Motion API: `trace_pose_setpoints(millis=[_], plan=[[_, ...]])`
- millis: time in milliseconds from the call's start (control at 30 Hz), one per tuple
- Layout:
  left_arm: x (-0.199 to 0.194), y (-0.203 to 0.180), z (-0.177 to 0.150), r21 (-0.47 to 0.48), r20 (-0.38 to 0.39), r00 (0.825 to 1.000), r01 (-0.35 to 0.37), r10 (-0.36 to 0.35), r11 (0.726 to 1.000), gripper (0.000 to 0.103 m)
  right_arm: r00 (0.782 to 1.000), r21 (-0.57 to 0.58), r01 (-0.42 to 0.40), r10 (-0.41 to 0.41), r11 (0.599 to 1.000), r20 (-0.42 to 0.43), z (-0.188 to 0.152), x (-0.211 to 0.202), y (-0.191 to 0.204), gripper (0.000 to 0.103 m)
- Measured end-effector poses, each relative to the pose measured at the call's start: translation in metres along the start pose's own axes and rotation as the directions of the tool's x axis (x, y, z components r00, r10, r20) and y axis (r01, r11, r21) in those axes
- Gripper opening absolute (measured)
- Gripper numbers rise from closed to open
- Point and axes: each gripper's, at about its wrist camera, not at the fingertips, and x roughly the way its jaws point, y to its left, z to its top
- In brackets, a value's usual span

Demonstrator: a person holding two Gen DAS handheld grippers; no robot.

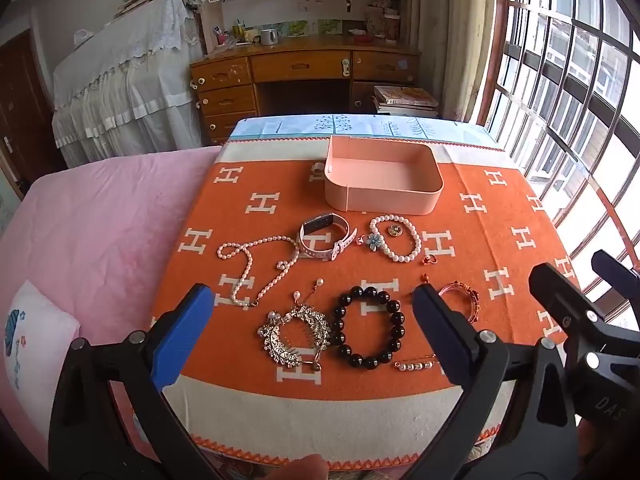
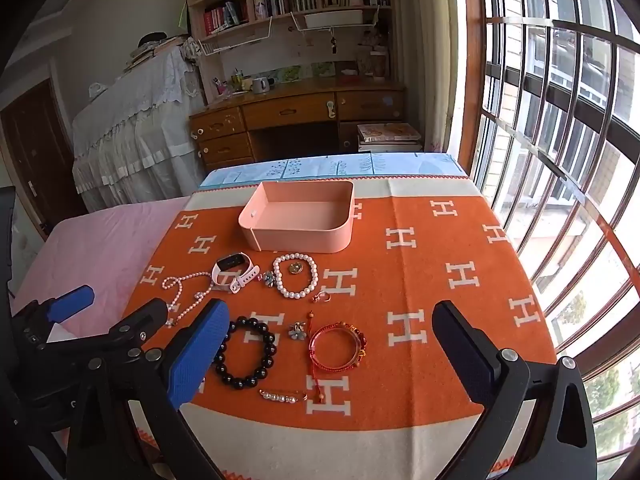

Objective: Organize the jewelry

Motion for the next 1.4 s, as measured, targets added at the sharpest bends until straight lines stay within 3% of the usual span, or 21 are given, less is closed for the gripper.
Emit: trace_pose_setpoints(millis=[267,467,1400], plan=[[-0.002,-0.001,0.0,0.005,-0.02,0.999,0.027,-0.027,1.0,0.097,1.0,0.008,0.003,-0.003,1.0,-0.005,-0.004,0.002,-0.003,0.102],[-0.002,-0.006,-0.005,0.02,-0.017,0.999,0.042,-0.041,0.999,0.089,1.0,0.008,-0.004,0.004,1.0,-0.001,-0.005,-0.005,-0.001,0.102],[-0.003,-0.007,-0.002,0.021,-0.032,0.999,0.028,-0.027,0.999,0.089,1.0,0.02,-0.022,0.021,1.0,0.012,-0.009,-0.015,-0.002,0.102]])
